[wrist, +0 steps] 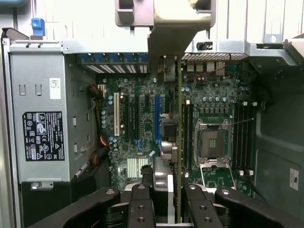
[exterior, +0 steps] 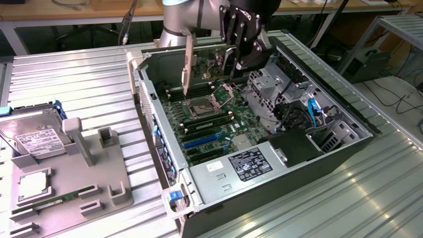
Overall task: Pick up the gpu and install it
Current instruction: 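Insert the gpu into the slot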
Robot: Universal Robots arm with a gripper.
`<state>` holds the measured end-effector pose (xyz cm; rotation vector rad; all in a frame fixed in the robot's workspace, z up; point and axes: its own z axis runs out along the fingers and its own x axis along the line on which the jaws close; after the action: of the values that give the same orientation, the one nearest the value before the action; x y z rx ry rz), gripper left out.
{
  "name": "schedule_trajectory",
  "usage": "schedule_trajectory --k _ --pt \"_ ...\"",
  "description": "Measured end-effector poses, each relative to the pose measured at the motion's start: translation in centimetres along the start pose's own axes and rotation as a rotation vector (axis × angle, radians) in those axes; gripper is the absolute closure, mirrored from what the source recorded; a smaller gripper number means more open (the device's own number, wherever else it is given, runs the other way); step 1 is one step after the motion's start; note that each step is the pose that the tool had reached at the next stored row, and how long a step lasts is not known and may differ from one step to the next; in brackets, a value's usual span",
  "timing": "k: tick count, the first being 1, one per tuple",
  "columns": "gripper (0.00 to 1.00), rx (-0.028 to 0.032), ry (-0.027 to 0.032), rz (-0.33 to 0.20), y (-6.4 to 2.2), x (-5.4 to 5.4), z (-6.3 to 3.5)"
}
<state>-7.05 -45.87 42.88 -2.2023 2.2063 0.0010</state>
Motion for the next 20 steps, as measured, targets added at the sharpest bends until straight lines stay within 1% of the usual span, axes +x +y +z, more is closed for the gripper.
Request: schedule_trajectory --k 1,3,4,5,9,15,16,19,20 --pt "0.71 0.0015 0.0 0.0 0.0 0.0 0.1" --pt "0.71 0.0019 0.0001 0.0 0.0 0.0 0.32" --pt "0.71 0.0007 -0.0002 0.0 -0.01 0.0 0.57" --pt "0.71 -0.0017 -0.0018 0.0 -0.02 0.0 0.73" --pt "0.71 -0.0071 -0.0044 0.0 -0.02 0.0 1.11" --pt "0.71 -0.0099 -0.0113 0.0 -0.01 0.1 1.72" --pt "0.71 -0.0109 -0.0122 0.0 -0.01 0.1 1.83" --pt "0.71 -0.0138 -0.017 0.001 0.0 0.2 2.16" --pt "0.71 -0.0147 -0.0174 0.001 0.0 0.2 2.31"
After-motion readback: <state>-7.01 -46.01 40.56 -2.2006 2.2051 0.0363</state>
